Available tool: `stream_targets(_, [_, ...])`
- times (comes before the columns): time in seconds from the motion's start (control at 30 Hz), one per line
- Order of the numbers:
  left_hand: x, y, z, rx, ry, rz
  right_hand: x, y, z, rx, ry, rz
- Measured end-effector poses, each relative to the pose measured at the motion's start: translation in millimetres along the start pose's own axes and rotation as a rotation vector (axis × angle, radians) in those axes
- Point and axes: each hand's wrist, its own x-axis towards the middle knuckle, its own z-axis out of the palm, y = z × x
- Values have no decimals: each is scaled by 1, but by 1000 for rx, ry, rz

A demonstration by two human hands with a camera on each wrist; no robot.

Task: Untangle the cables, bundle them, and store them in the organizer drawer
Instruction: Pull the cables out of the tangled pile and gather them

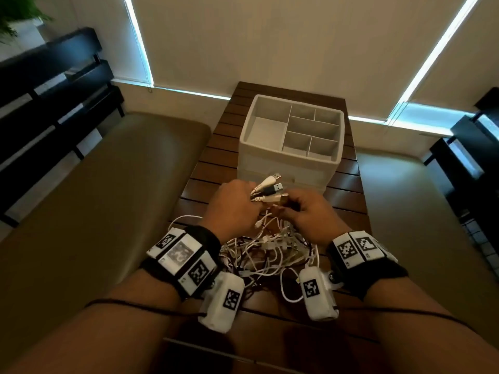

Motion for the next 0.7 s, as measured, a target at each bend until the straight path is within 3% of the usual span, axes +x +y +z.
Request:
stream_targets(0.17, [-3, 8, -3, -35, 126, 49, -3, 13, 7, -219, -180, 126])
stream_targets(0.33, [-1, -3, -14, -195, 248, -55, 2, 19, 3, -500, -262, 219])
stream_targets(0.6, [1, 2, -24, -257, 285, -71, 1, 24, 6, -507, -314, 224])
stream_targets(0.7, [1, 1, -23, -253, 263, -80, -2, 23, 11, -467, -237, 136])
